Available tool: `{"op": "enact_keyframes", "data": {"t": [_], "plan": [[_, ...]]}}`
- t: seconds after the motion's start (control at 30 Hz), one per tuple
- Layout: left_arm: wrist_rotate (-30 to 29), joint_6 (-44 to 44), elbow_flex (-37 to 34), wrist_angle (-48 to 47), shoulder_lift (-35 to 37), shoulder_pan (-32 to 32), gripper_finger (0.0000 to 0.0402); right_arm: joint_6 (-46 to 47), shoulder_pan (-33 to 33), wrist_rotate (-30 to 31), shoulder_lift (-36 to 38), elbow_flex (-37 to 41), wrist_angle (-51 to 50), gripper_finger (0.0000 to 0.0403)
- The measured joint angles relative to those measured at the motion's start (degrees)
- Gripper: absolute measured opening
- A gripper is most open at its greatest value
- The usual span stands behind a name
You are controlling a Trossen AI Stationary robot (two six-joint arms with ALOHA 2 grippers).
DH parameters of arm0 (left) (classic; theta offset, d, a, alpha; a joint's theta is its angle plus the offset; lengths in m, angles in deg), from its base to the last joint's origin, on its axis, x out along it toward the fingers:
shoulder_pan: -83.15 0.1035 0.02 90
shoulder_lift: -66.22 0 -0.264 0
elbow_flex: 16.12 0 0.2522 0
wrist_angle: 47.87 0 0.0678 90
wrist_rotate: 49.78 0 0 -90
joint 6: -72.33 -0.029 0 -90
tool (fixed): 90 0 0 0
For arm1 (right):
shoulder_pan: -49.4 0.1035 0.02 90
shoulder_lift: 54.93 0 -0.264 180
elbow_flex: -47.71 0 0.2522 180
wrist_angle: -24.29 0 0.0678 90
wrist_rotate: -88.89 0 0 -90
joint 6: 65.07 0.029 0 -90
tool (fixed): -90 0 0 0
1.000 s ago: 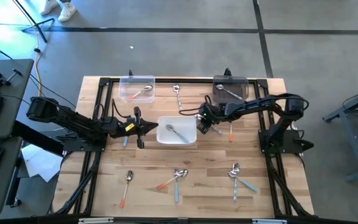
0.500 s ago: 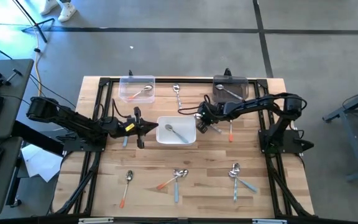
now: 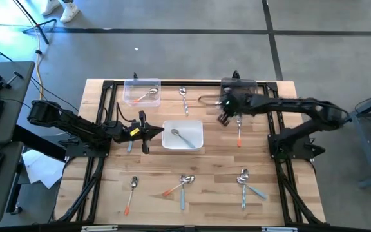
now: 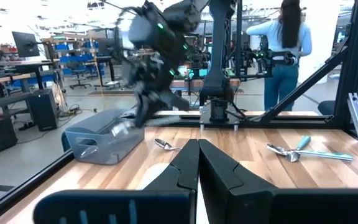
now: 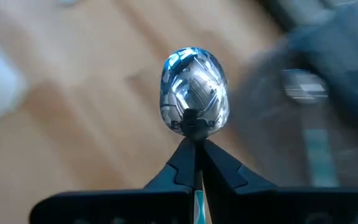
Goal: Sort silverware by color (type)
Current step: Put the blue patterned spoon into the white bin
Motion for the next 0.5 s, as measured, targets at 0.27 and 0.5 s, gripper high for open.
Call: {"op": "enact_keyframes", "data": {"t": [0.27,0.5], "plan": [[0.0,0.2,0.0,0.0,0.0,0.0,0.0001,-19.1,-15.0,-2.1,4.2,0.0,2.5,0.0004],[0.0,0.6,0.0,0.0,0.0,0.0,0.0001,-27.4,-20.8,-7.3,-2.1,0.0,10.0,0.0004]]}}
